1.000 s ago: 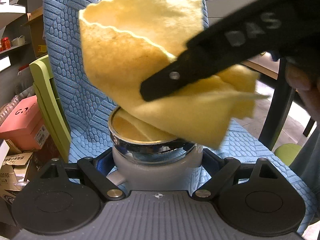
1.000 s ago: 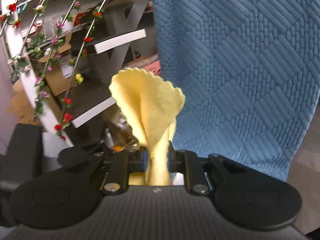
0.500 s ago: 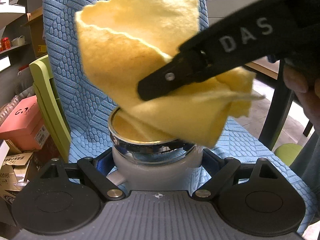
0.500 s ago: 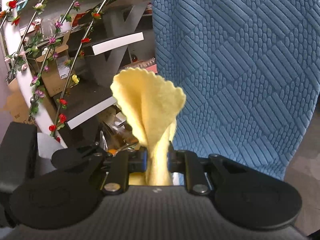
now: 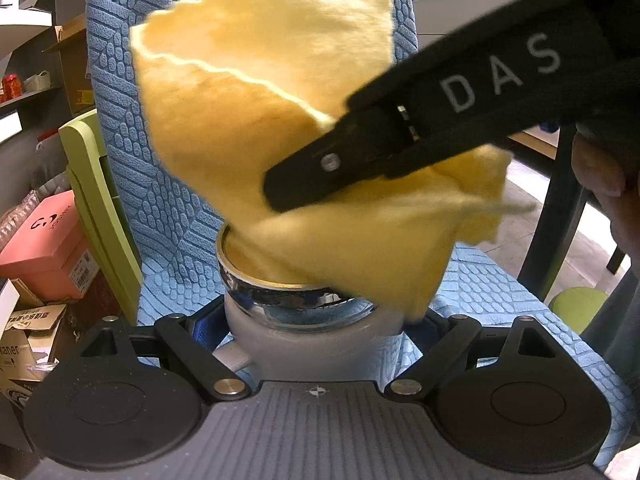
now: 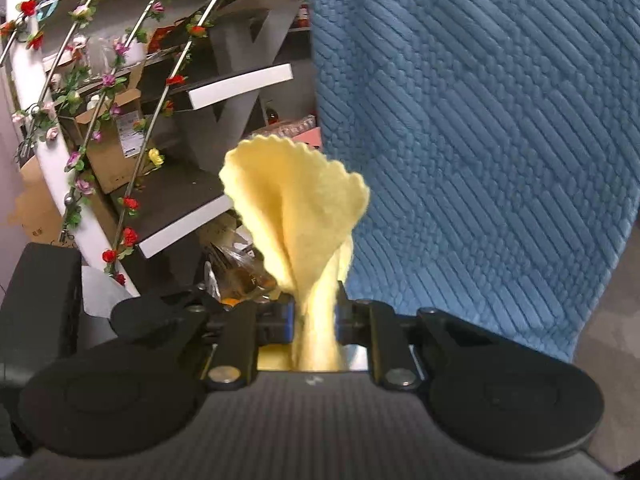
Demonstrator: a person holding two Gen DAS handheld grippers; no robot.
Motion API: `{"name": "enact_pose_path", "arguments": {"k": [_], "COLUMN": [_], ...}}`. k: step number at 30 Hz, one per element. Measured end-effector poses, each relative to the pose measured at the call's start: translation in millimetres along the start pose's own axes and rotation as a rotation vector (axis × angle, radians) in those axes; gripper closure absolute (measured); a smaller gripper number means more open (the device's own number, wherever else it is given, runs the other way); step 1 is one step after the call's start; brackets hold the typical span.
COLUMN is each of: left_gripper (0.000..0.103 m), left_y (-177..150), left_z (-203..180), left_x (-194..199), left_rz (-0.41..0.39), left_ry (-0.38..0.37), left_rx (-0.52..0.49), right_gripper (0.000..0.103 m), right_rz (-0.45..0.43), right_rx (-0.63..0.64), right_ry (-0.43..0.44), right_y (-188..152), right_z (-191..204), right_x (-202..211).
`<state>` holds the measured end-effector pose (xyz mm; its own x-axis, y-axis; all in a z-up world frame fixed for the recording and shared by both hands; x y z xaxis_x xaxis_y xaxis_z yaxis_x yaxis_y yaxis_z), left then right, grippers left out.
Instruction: Clean container
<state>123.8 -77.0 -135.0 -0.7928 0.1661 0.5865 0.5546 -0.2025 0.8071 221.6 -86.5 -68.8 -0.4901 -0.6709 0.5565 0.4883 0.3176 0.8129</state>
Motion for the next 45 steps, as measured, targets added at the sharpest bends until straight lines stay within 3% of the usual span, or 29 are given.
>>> {"name": "enact_pose_path", "arguments": {"k": [5, 11, 17, 25, 30, 33, 35, 38, 45], "left_gripper": [0.012, 0.012, 0.012, 0.012, 0.012, 0.012, 0.012, 0.012, 0.012], "left_y": [2.0, 4.1, 6.1, 7.6, 7.2, 7.6, 7.6, 8.1, 8.2], "left_z": [20.0, 20.0, 32.3, 26.2, 30.3, 28.2, 27.2, 27.2, 32.1], "left_x": [-15.5, -14.0, -24.7, -21.6, -24.5, -23.4, -22.4, -21.6, -22.0], "left_rz": [0.001, -0.001, 0.001, 0.002, 0.002, 0.002, 0.002, 0.001, -0.003], "left_ry": [-0.001, -0.002, -0.005, -0.005, -0.004, -0.005, -0.005, -0.008, -0.014], "left_rx": [-0.001, -0.001, -0.001, 0.000, 0.001, 0.001, 0.000, -0.002, -0.008], "right_gripper": [0.086, 0.086, 0.086, 0.085, 0.086, 0.086, 0.086, 0.086, 0.086], "right_rz": [0.027, 0.003, 0.020, -0.013, -0.012, -0.044, -0.116, -0.134, -0.109], "right_rx": [-0.009, -0.021, -0.009, -0.063, -0.042, -0.170, -0.317, -0.542, -0.694], "right_ry": [0.042, -0.007, 0.043, -0.002, 0.062, 0.062, 0.038, 0.037, 0.108], "right_y": [-2.5, 0.0, -2.4, -1.4, -3.7, -2.5, -3.5, -15.9, -43.9], "right_z": [2.0, -4.7, 4.5, -9.9, 3.9, -15.9, -42.9, -79.8, -89.2], "right_x": [6.7, 1.9, 3.2, -0.2, -0.7, 6.4, 15.3, 15.0, -6.7]}}
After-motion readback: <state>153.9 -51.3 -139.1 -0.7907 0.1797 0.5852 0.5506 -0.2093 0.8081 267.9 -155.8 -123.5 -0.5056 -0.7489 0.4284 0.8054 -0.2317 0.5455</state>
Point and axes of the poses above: each gripper's, at about its wrist camera, not at the fingertips, and x roughly against the way its jaws point, z to its left, y to its top, the point moved 6 cm from there along -x, roughly the way its jaws point, and after that the axes turned 4 degrees about -y, right-handed, at the moved point
